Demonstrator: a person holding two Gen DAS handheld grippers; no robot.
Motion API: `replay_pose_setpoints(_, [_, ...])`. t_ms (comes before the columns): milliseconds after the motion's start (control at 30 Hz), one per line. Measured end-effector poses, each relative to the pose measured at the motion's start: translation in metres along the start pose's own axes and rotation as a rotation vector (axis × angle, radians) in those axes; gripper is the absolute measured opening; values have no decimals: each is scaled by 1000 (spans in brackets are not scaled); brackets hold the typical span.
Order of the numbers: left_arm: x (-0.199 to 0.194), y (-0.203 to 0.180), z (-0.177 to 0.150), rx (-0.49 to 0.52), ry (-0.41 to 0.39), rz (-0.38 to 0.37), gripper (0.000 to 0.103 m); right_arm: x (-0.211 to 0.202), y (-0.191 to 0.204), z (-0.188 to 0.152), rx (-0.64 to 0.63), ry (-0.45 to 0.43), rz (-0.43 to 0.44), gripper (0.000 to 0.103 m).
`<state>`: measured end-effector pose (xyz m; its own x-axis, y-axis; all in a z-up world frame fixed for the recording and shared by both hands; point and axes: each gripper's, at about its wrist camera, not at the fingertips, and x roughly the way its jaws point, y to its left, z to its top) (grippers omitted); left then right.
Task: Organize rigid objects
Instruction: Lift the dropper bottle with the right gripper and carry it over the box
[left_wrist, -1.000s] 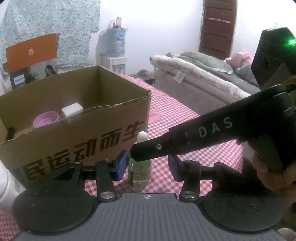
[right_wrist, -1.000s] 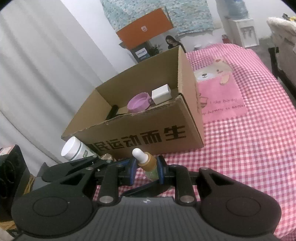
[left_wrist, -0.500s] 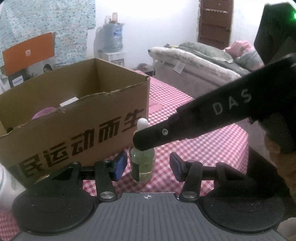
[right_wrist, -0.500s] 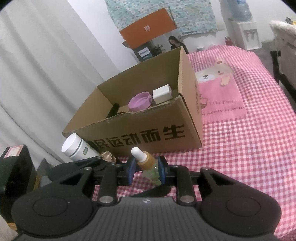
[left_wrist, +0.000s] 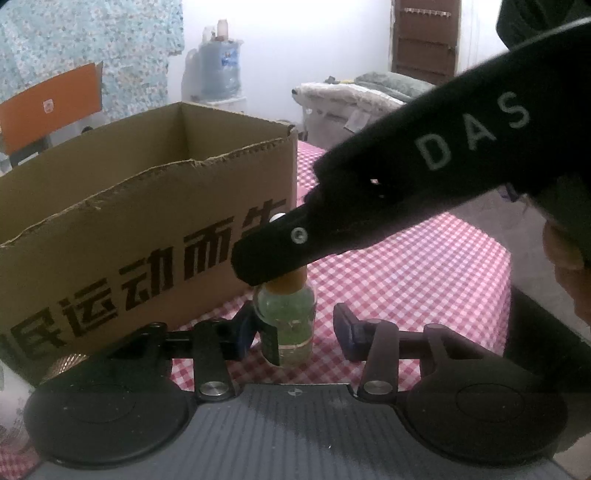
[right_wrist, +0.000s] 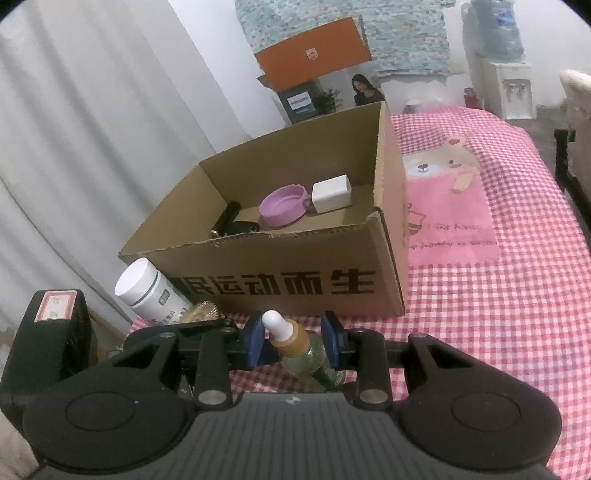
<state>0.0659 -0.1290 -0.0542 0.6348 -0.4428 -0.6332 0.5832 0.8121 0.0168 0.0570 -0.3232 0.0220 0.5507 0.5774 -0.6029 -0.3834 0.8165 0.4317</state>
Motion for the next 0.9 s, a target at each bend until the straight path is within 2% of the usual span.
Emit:
replay_pose_setpoints(133, [1, 1, -1, 1, -10, 11, 31, 4, 0, 0, -7, 4, 4, 30])
replay_pose_setpoints(267, [2, 1, 1, 3, -15, -2, 31, 2, 5, -1, -44, 2, -18, 25])
replay_pose_setpoints(467, [-10, -6, 4, 19, -39, -11, 31, -10, 10, -2, -60, -21, -38, 24])
replay_pose_setpoints(667, [-45, -15, 14, 22, -105, -5, 31, -41, 29, 3, -107, -77, -21, 24])
replay_pose_setpoints(900, [-87, -13, 37, -2, -197, 36, 31, -72, 61, 30, -225, -152, 39, 24])
